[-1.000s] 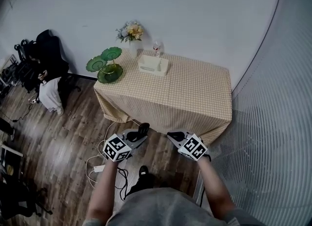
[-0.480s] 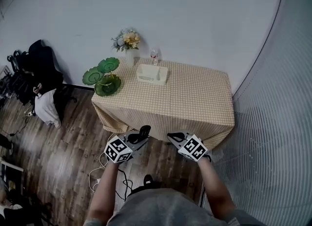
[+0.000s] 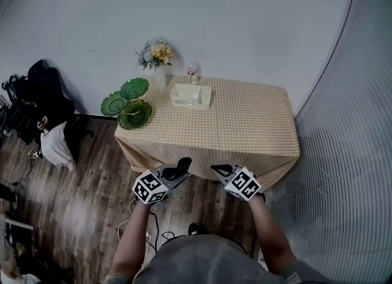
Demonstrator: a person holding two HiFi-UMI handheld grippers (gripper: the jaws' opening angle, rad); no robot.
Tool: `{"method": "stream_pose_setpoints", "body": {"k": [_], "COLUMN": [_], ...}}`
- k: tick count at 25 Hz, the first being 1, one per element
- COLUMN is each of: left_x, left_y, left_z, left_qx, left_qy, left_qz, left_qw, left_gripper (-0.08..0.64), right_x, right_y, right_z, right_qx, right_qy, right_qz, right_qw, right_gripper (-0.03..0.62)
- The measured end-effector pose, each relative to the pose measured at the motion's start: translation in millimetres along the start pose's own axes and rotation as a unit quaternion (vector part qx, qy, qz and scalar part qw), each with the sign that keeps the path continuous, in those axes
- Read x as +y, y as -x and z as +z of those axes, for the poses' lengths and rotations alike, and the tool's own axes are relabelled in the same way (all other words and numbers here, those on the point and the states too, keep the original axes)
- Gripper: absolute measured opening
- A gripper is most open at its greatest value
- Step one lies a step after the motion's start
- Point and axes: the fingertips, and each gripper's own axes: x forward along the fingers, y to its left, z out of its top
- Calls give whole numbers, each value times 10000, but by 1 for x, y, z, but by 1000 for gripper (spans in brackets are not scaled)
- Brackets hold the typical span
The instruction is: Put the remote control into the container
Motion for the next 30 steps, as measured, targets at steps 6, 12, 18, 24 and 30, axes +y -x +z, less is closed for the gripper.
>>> {"method": "stream_pose_setpoints", "body": {"k": [6,12,18,24,30], "left_x": [15,28,41,48,66], "left_y": [9,19,21,16,4], "left_z": [-6,-8,-12,-13,-12], "left_qx": [-54,-83,-53,10,78], "left_qy": [8,-12,-18,26,16], "left_qz": [-41,-90,-139,-230,-229], "left_qw": [10000,9999,9999,9997,9997], "left_gripper": [61,61,61,61,61], "right_x": [-2,0,-7,-16,-37], "right_y": [-19,-34,-42,-43,-53], "right_z": [10,19,18,15,13], "right_qx": [-20,51,108,174,221], "right_qy": [-76,-12,-43,-108,-85], "right_qz": [-83,-102,-155,-172,-117], "right_qw": [9999,9999,9998,9996,9997], "right_gripper": [18,18,18,18,18]}}
